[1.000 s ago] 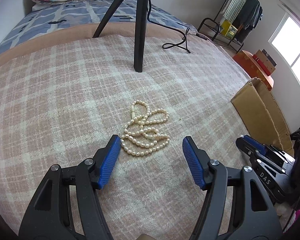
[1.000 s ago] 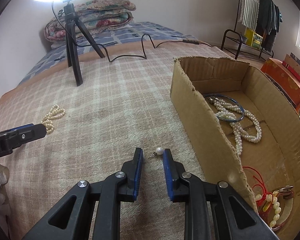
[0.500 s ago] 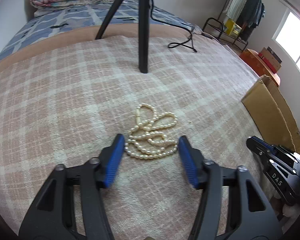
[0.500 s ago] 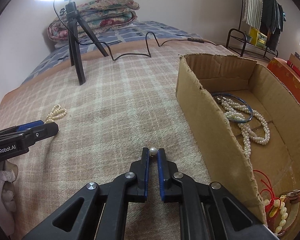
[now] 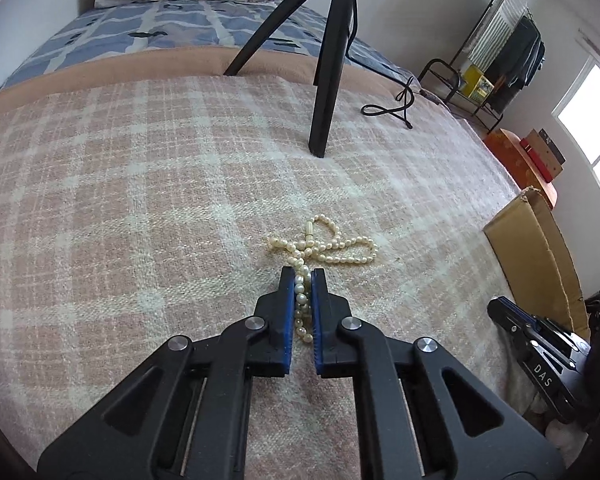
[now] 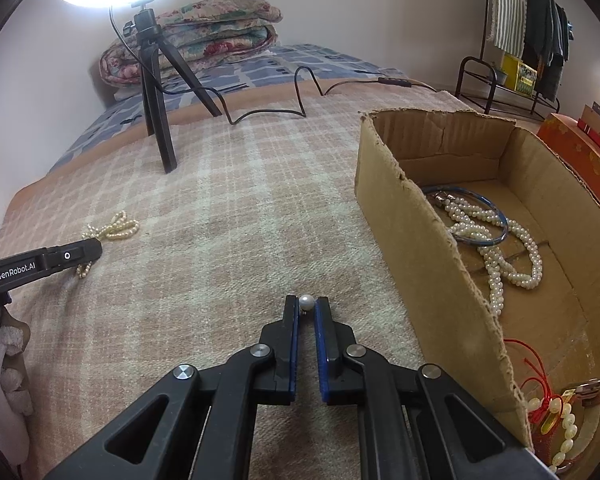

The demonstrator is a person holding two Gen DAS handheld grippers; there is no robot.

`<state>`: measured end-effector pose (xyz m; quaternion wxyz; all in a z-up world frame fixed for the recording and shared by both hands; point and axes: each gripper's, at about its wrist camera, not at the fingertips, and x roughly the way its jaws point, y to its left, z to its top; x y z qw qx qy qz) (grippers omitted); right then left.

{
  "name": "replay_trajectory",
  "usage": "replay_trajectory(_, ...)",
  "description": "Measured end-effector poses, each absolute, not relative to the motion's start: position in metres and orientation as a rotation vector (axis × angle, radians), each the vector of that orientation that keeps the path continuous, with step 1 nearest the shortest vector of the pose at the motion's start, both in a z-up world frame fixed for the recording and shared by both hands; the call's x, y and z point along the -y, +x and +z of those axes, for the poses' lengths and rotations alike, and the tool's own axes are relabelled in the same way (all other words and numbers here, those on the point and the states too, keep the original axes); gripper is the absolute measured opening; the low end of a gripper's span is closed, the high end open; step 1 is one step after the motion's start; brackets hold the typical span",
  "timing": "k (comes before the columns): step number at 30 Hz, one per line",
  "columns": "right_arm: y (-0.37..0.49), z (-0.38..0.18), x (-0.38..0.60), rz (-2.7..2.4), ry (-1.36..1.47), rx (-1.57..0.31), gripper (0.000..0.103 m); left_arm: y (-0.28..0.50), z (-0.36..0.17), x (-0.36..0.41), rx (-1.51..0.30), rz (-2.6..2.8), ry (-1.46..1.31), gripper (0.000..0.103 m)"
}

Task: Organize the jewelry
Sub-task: 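Lift the pearl strand with the left gripper while the right gripper carries the earring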

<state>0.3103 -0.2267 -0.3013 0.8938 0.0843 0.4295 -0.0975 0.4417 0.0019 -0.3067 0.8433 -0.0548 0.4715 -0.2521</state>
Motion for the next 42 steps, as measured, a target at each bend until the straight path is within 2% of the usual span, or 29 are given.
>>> replay_trajectory(12, 0.291, -0.293, 0.225, -0.152, 0.174, -0.868, 0.005, 0.414, -0.271, -0.011, -0.945, -0.548, -0.115, 0.005)
replay_trajectory(22, 0.267, -0.282, 0.222, -0.100, 0.176, -0.854, 0.004, 0.385, -0.217, -0.013, -0.874, -0.536, -0.084, 0.005)
replay_trajectory(42, 0.196, -0.213, 0.231, 0.021, 0.129, -0.757, 0.004, 0.334, -0.118, 0.021, -0.749, -0.584, -0.054, 0.005)
